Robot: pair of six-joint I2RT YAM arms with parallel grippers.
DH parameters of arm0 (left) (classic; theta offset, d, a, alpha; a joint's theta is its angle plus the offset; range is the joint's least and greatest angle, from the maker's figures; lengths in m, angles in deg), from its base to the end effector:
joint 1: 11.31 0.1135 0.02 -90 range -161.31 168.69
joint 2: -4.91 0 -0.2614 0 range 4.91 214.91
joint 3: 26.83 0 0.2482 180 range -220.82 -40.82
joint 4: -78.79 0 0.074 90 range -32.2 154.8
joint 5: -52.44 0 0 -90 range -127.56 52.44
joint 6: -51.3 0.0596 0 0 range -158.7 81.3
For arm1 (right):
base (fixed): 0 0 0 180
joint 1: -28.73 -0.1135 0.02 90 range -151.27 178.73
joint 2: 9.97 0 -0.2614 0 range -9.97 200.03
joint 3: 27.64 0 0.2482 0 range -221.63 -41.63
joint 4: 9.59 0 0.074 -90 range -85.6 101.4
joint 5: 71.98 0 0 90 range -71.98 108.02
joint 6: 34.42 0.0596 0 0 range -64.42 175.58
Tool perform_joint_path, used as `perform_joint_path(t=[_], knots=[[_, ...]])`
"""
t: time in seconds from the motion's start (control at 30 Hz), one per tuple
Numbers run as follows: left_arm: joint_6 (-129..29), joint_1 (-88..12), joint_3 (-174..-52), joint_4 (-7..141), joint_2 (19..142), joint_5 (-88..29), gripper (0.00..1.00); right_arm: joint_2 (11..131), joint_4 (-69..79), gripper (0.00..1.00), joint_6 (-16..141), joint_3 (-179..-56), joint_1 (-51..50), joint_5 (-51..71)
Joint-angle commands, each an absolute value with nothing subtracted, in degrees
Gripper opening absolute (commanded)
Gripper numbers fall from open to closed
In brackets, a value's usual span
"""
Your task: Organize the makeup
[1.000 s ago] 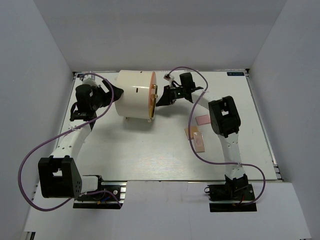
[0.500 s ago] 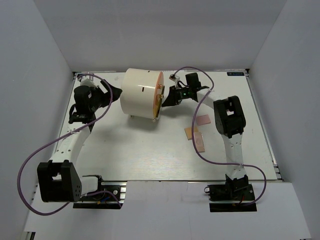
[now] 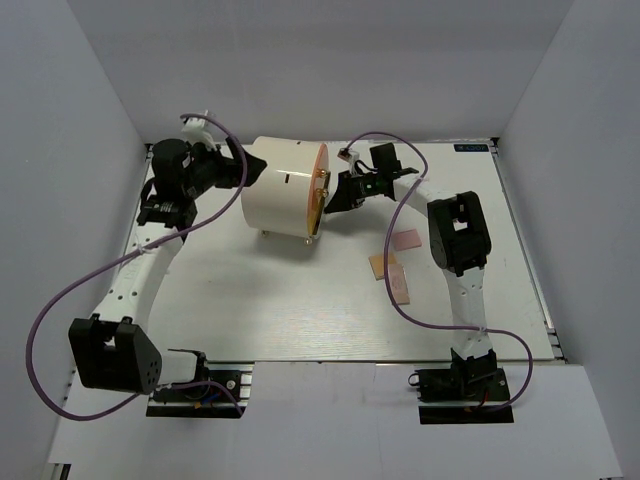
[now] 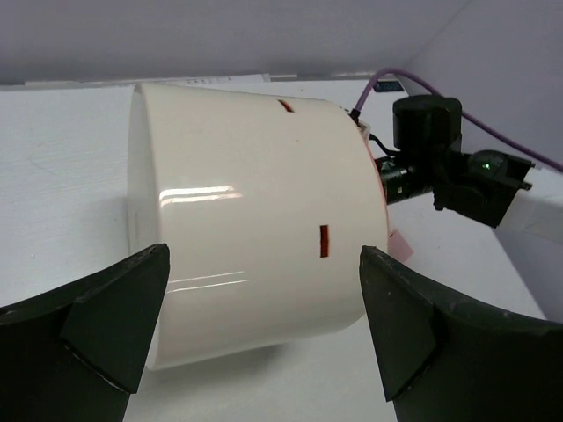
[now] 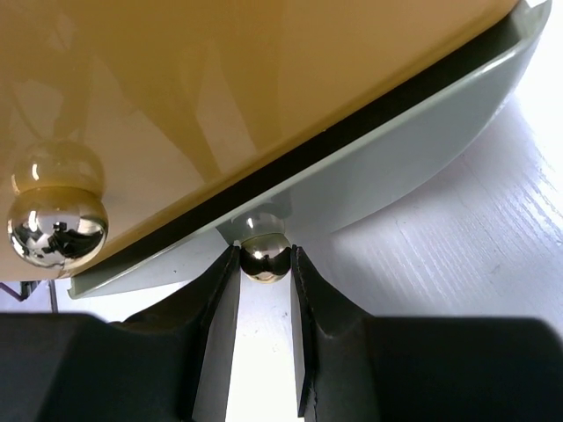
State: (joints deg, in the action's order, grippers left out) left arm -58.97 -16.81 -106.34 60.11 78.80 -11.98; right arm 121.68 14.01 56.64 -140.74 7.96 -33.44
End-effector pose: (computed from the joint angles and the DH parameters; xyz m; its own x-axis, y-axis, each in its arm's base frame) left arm 0.3150 -0.0562 0.3601 -0.3860 -0.2768 -0.8800 0.3959 0.8119 -0.4290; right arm 0.4617 0.2249 0.1553 -0.6415 -0.2310 -0.7316 -0.7514 0.3813 0.5385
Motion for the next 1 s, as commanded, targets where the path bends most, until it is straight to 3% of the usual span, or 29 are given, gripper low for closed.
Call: perform_joint_path(t=[0.0,0.4,0.97], knots=[[-51.80,-20.53,-112.97,52.34,79.97,-14.51,0.98,123.79,18.37,0.13,54.70,-143.22,8.26,-28.65],[-43.28,-32.21,-120.18,44.67,83.83,-32.70,0.98,130.38,23.64,0.13,55.14,-156.93,4.83,-27.60],[-39.93,-45.67,-126.42,44.84,92.71,-57.32,0.98,133.29,24.09,0.13,57.07,-161.33,2.19,-28.21]])
